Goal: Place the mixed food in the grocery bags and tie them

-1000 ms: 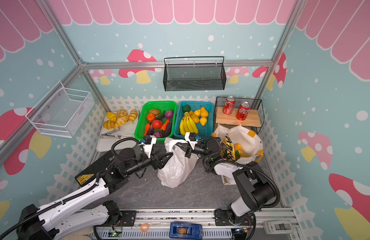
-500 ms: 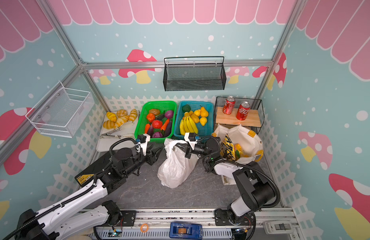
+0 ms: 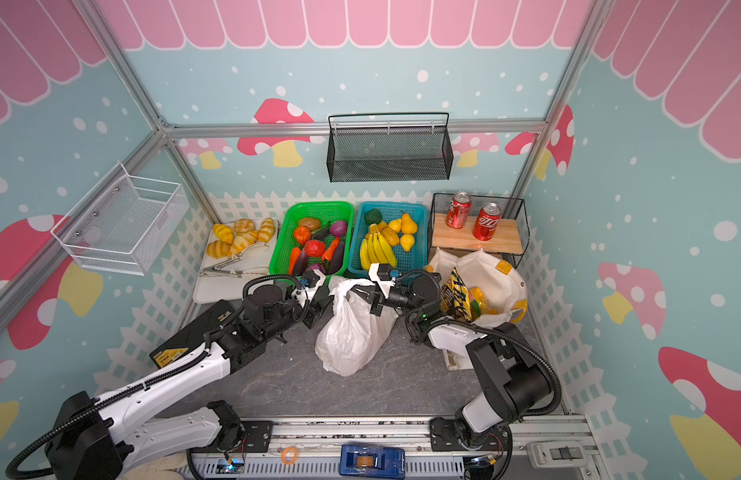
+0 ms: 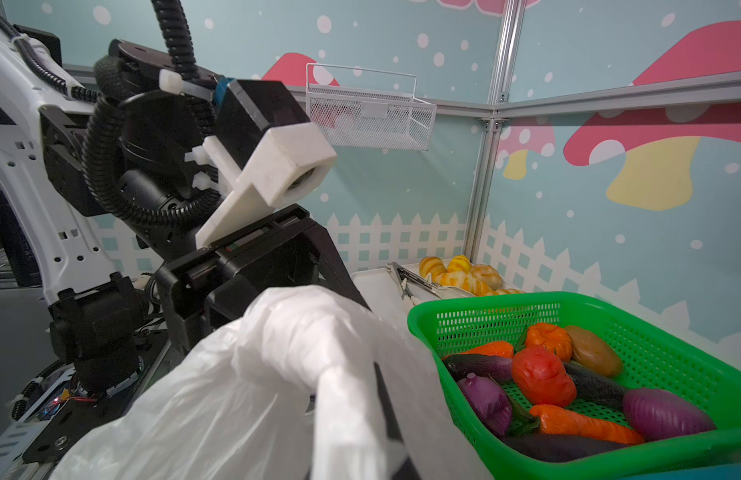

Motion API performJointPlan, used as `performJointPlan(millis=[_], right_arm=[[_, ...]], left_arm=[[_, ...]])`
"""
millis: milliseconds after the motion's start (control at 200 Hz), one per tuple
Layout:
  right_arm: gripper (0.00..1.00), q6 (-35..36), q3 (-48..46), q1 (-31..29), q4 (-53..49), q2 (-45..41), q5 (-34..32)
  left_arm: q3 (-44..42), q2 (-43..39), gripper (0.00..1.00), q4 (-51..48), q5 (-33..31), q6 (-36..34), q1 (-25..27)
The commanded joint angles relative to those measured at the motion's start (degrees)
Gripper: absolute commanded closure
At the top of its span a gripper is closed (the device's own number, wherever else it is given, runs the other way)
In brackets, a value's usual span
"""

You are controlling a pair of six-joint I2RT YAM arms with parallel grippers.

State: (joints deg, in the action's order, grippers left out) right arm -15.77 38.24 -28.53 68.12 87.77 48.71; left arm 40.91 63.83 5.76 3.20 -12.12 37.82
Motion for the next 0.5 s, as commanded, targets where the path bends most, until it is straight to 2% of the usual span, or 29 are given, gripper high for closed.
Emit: performJointPlan(millis=[0,240,495], right_arm=[[1.0,-0.36,1.23,-0.05,0.77,-1.11,0.42],[1.0,-0.4,1.67,-0.07,0.6,-0.78,0.6],[1.0,-0.67,1.85,-0.11,0.6,-0.78,0.88]], left_arm=[[2.21,1.02,0.55,0.9,4.08,-4.09,-0.47],[2.71,1.42,0.55,2.37,8.17,-6.15,-0.47],[3.81,3.56,0.7,3.91,9.42,-6.54,-0.47]])
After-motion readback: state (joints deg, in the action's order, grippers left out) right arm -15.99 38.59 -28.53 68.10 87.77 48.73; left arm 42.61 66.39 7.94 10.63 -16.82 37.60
